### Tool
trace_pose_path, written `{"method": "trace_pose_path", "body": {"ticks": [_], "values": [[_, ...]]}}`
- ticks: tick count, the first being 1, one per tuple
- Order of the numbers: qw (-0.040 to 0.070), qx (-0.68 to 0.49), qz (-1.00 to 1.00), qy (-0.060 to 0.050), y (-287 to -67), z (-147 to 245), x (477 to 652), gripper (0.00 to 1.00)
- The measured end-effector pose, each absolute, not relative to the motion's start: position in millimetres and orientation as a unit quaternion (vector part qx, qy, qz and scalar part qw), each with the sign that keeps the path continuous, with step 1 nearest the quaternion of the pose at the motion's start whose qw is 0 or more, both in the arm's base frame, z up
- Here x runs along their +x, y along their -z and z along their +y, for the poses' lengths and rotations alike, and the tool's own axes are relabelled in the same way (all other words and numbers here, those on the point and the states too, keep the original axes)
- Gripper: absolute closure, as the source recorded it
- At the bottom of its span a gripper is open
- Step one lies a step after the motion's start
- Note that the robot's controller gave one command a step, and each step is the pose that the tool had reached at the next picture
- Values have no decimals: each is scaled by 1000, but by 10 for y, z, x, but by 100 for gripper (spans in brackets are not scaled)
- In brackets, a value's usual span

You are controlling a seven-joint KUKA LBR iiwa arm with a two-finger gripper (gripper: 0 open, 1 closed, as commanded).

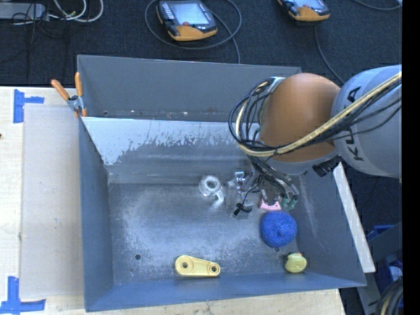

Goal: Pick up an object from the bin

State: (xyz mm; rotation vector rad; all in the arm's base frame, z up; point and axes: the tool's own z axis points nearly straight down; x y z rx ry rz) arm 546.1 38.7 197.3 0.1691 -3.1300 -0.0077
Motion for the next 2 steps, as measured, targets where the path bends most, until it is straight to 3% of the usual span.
{"method": "trace_pose_path", "body": {"ticks": [1, 2], "values": [[3, 91, -996, 3, -2218, 295, 5264, 100], [7, 145, -989, 2, -1803, -437, 4891, 100]]}}
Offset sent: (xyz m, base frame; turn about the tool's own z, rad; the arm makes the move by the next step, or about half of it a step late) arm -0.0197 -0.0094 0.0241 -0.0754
